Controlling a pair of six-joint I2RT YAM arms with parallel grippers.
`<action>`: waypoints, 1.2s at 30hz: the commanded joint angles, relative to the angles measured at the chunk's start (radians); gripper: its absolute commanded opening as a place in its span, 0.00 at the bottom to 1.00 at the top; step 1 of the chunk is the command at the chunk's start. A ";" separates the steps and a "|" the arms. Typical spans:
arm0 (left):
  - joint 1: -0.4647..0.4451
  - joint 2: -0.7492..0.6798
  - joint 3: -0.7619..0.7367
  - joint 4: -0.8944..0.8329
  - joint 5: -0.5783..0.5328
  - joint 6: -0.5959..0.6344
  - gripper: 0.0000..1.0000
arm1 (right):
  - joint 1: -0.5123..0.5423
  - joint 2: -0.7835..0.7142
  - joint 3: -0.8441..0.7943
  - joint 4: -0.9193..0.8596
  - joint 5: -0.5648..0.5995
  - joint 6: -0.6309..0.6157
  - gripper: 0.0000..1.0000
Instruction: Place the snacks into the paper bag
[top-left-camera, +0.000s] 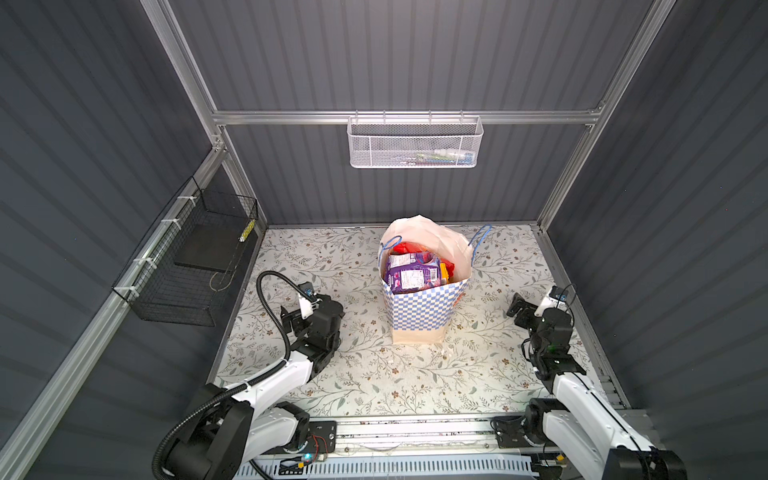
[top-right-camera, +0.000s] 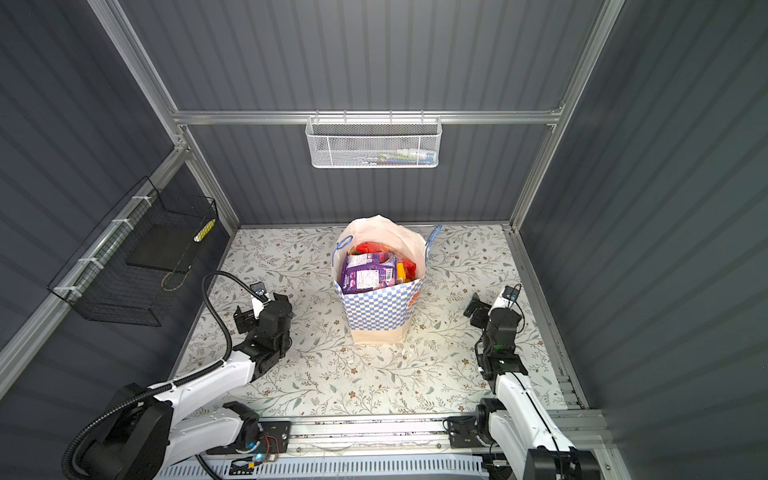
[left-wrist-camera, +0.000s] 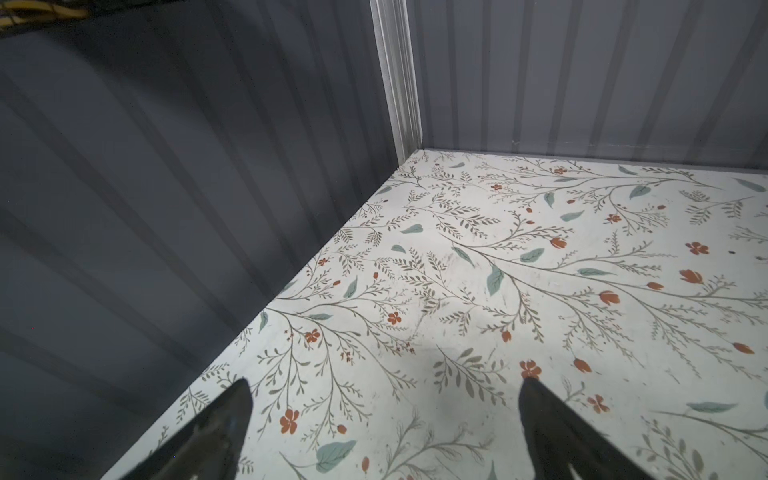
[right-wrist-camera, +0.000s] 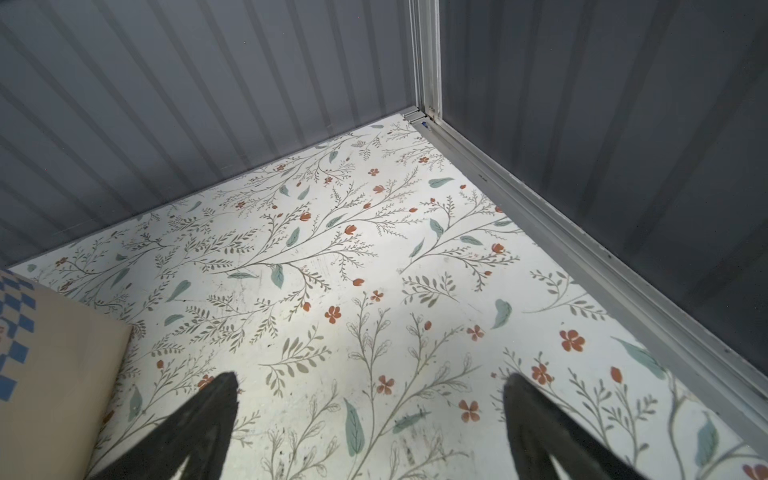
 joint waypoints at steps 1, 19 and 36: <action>0.071 -0.006 -0.040 0.155 0.093 0.084 1.00 | -0.012 0.040 -0.009 0.158 0.032 -0.040 0.99; 0.169 0.599 -0.146 1.088 0.292 0.296 1.00 | -0.019 0.561 -0.031 0.798 -0.021 -0.145 0.99; 0.366 0.580 0.053 0.583 0.640 0.140 1.00 | -0.021 0.609 0.120 0.554 -0.151 -0.186 0.99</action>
